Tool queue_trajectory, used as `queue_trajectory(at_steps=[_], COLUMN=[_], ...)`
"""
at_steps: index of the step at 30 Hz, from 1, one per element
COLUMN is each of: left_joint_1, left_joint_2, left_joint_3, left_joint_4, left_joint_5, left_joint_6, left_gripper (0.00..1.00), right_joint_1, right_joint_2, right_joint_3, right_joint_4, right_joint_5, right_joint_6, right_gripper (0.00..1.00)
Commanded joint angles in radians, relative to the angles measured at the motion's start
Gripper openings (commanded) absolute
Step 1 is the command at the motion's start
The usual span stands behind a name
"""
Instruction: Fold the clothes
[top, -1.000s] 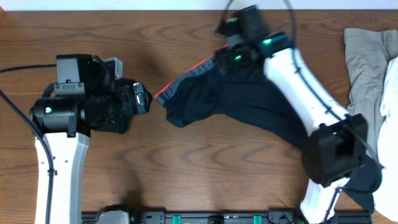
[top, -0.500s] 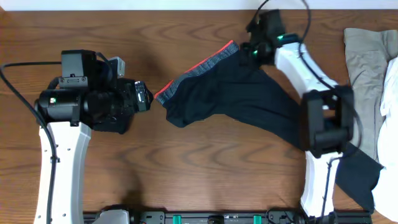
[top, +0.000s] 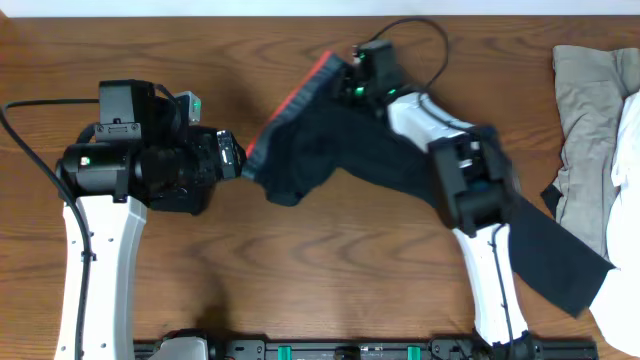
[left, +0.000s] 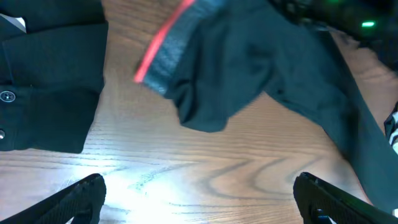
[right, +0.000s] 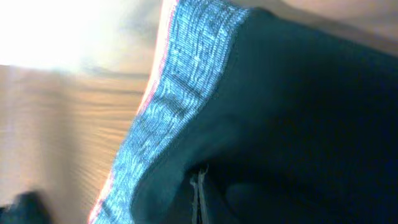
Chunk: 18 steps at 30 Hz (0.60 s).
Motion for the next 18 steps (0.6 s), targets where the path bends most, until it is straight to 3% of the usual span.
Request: queue_trajectory(at_steps=[1,4,8,14,18], left_joint_1=[-0.002,-0.002,-0.002,-0.002,-0.002], left_joint_2=[0.003,0.003,0.003,0.003,0.004], left_joint_3=[0.006,0.006,0.006,0.006,0.006], left_joint_4=[0.0,-0.001,-0.001,0.0,0.0], left_joint_5=[-0.012,-0.012,-0.013,-0.013,-0.013], left_joint_6=[0.016,0.016,0.017,0.017,0.017], left_gripper=[0.98,0.98,0.98,0.98,0.98], right_joint_1=[0.114,0.179,0.209,0.104,0.009], right_joint_2=[0.13,0.143,0.14,0.056,-0.069], right_joint_3=[-0.023,-0.022,0.017,0.068,0.068], right_joint_4=[0.096,0.167,0.196,0.144,0.003], right_joint_5=[-0.109,-0.114,-0.18,-0.339,-0.351], right_joint_6=[0.129,0.118,0.0,-0.084,-0.208], right_gripper=[0.01,0.02,0.01,0.02,0.08])
